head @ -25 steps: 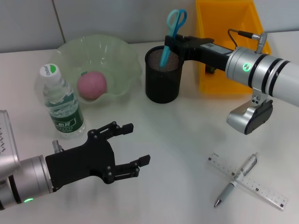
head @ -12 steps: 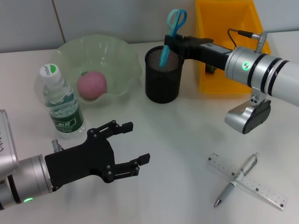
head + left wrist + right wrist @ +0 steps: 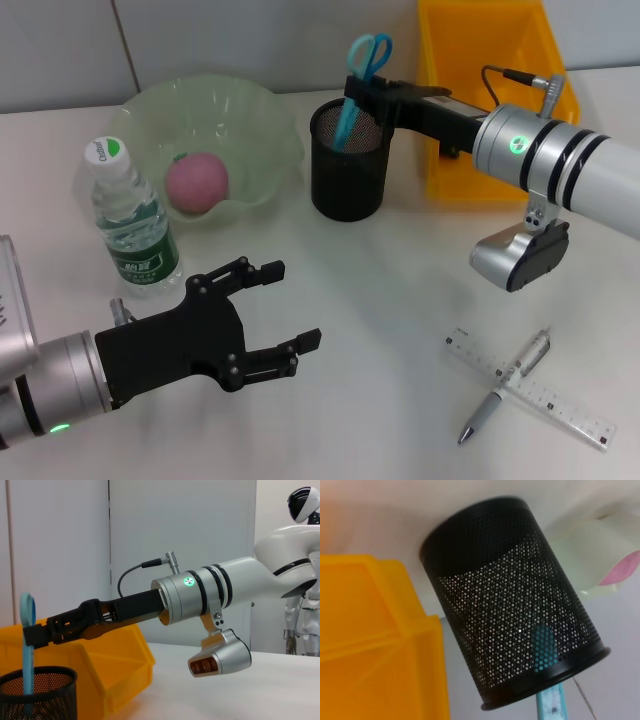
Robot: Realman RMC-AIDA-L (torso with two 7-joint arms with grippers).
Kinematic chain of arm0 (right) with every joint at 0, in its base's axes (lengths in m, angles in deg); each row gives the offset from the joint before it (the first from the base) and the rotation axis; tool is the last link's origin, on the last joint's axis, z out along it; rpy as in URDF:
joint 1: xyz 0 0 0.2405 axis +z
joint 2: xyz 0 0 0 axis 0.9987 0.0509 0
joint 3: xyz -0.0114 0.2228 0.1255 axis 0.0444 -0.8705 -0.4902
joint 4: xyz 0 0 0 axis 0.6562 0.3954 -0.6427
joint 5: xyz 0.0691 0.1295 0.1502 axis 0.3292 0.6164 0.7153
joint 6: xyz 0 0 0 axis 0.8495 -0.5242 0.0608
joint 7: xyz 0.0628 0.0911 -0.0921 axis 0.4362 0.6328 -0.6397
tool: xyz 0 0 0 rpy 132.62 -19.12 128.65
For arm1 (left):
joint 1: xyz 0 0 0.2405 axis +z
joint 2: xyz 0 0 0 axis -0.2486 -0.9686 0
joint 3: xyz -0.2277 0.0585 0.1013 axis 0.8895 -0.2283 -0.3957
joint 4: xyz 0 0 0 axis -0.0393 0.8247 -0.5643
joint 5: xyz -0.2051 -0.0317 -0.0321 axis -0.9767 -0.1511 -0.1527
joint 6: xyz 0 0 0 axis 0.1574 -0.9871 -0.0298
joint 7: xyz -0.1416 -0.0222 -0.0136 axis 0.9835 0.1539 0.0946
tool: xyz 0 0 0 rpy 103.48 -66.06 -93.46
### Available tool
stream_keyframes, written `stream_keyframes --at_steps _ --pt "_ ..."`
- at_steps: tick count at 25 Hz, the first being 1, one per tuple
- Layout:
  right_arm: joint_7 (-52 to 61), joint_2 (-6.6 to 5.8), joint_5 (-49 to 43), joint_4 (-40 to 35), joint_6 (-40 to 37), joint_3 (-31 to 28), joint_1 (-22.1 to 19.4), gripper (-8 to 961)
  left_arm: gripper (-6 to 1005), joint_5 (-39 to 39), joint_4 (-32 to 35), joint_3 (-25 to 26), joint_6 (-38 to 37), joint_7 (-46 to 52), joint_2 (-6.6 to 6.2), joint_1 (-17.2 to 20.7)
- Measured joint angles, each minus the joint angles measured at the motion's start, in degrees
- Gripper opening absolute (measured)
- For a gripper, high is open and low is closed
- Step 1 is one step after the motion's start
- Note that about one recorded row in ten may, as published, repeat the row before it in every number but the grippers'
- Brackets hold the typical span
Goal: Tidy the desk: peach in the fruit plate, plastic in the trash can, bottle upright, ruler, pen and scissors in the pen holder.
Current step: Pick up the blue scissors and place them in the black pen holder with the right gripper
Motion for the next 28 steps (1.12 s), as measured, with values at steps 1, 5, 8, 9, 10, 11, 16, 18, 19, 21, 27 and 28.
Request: stream_keyframes --at_steps 1,5,8,9,10,11,16,18,19,21,27,28 --pt "0.0 0.02 0.0 -0.1 0.0 0.0 0.0 299 850 0.0 0.1 0.0 -0.1 0.0 0.00 0.0" --pt "0.0 0.07 0.7 -0.5 0.1 0.1 -0.3 314 850 0.0 0.2 0.0 -0.1 0.0 0.00 0.0" --pt "0.0 0.07 1.4 -1.1 -0.1 0.2 -0.8 355 849 -0.3 0.2 0.4 -0.9 0.0 0.00 0.0" --pt "0.0 0.07 1.4 -1.1 -0.1 0.2 -0.8 374 849 -0.3 0.2 0.4 -0.9 0.0 0.00 0.0" --pt "0.1 0.07 1.4 -1.4 -0.2 0.2 -0.9 393 849 -0.9 0.2 0.4 -1.1 0.0 0.00 0.0" --pt "0.3 0.07 1.5 -1.9 -0.2 0.2 -1.3 412 849 -1.2 0.2 0.2 -1.2 0.0 0.00 0.0" --pt "0.4 0.06 3.2 -2.7 -0.7 1.2 -2.1 505 850 -1.6 0.2 0.1 -1.3 0.0 0.00 0.1" --pt "-0.1 0.06 6.9 -3.6 -1.7 2.5 -2.8 610 850 -1.7 0.0 0.2 -1.3 0.0 0.00 0.1" --pt "-0.1 0.06 6.9 -3.6 -1.7 2.5 -2.8 609 850 -1.7 0.0 0.2 -1.3 0.0 0.00 0.1" --pt "-0.9 0.06 9.5 -3.9 -3.6 2.7 -3.3 608 850 -2.1 -0.1 0.1 -1.3 0.0 0.00 0.1" --pt "-2.7 -0.09 25.7 -1.9 -15.6 3.0 -3.7 606 850 -3.2 -0.1 0.0 -1.4 0.0 0.00 0.1" --pt "0.7 -0.11 32.8 -1.3 -21.1 3.4 -3.5 606 850 -3.9 -0.1 0.0 -1.5 0.0 0.00 0.1"
